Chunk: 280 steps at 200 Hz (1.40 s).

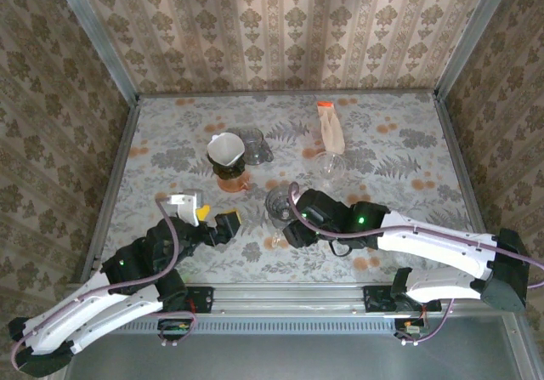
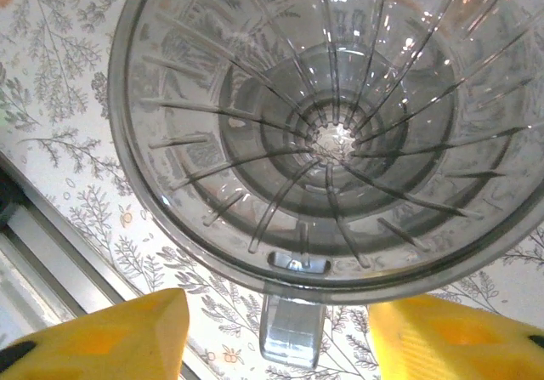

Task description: Place the coffee filter in the dripper

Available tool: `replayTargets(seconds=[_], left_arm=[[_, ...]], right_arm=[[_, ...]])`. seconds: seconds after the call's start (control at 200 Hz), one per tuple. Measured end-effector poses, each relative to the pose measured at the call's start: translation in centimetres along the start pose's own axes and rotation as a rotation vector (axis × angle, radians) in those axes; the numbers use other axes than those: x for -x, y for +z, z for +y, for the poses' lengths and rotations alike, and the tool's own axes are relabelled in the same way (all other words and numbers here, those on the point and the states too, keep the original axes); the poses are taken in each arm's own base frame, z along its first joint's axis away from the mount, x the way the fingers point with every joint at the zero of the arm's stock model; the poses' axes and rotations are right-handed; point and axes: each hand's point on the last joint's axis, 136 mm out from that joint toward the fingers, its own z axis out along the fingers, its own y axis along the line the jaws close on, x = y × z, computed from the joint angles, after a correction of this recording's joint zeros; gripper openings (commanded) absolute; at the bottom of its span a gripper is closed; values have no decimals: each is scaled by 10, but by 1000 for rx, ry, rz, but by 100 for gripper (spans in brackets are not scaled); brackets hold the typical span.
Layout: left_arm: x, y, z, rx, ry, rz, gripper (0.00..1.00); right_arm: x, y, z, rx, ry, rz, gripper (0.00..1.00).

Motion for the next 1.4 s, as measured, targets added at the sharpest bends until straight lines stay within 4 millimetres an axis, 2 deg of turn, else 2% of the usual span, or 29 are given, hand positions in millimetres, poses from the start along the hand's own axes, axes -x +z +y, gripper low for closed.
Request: replayTargets(seconds=[0.105, 0.24, 0.34, 0.41, 0.47, 0.535, 0.675, 0.775, 0.855, 0.905, 1.08, 1.23, 1.4], left_arm=[[-2, 1, 1, 1, 1, 5, 100], [-3, 2, 1, -1, 1, 7, 100], [-3, 2, 2, 4, -5, 4, 100], [-1, 2, 2, 5, -8, -2, 100], [0, 2, 1, 1, -11, -6, 100], [1, 3, -1, -9, -16, -9, 100], [4, 5, -5, -34, -24, -9, 100], [4, 9, -11, -58, -30, 2, 100], [4, 12, -14, -73, -31, 9, 99], [5, 12, -16, -83, -29, 9, 97], [6, 14, -20, -111, -21, 0, 95], [-2, 18, -16, -101, -9, 13, 97], [-8, 24, -11, -79, 6, 27, 97]], right_arm=[[1, -4, 0, 0, 11, -14, 74], [11, -18, -5, -12, 24, -80, 78], [19, -31, -14, -46, 35, -133, 83], [26, -39, -24, -78, 56, -168, 82], [35, -46, -39, -111, 95, -200, 80], [49, -52, -64, -159, 164, -234, 75], [87, -56, -130, -295, 320, -293, 63], [114, -44, -170, -369, 382, -298, 53], [131, -23, -199, -410, 411, -272, 46], [138, -11, -214, -431, 423, -251, 42], [153, 30, -263, -479, 467, -186, 39], [164, 53, -287, -497, 446, -154, 33], [181, 70, -297, -498, 411, -151, 30]])
